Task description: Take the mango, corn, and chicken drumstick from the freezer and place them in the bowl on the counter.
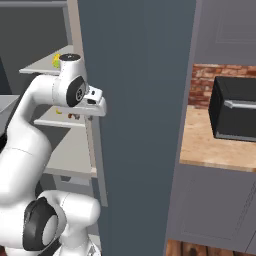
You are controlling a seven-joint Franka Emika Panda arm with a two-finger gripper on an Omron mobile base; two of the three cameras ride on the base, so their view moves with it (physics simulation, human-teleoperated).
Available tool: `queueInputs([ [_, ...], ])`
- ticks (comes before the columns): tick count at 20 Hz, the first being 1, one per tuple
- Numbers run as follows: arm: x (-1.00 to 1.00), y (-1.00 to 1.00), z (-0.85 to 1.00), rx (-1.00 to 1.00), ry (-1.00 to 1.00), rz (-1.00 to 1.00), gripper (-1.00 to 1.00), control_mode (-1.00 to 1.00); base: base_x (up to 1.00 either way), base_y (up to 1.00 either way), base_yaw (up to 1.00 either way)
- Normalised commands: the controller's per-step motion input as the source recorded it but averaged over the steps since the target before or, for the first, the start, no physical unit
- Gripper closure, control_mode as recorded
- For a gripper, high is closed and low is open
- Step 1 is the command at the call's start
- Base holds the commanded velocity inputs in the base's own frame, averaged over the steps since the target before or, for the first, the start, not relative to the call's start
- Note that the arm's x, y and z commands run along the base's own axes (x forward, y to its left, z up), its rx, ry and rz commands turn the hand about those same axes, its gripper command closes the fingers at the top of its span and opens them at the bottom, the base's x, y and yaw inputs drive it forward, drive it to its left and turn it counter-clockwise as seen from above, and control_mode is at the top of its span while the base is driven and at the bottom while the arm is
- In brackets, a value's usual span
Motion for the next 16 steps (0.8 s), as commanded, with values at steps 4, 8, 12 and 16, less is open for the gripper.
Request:
queueInputs([
  [4,-0.58,0.05,0.00,0.00,0.01,0.00,-1.00,-1.00,0.00,0.00,0.00],
  [8,-1.00,0.01,0.00,0.00,0.00,0.00,-1.00,-1.00,0.00,0.00,0.00],
  [12,-1.00,0.00,0.00,0.00,0.00,0.00,-1.00,-1.00,0.00,0.00,0.00],
  [16,-1.00,0.00,0.00,0.00,0.00,0.00,-1.00,-1.00,0.00,0.00,0.00],
])
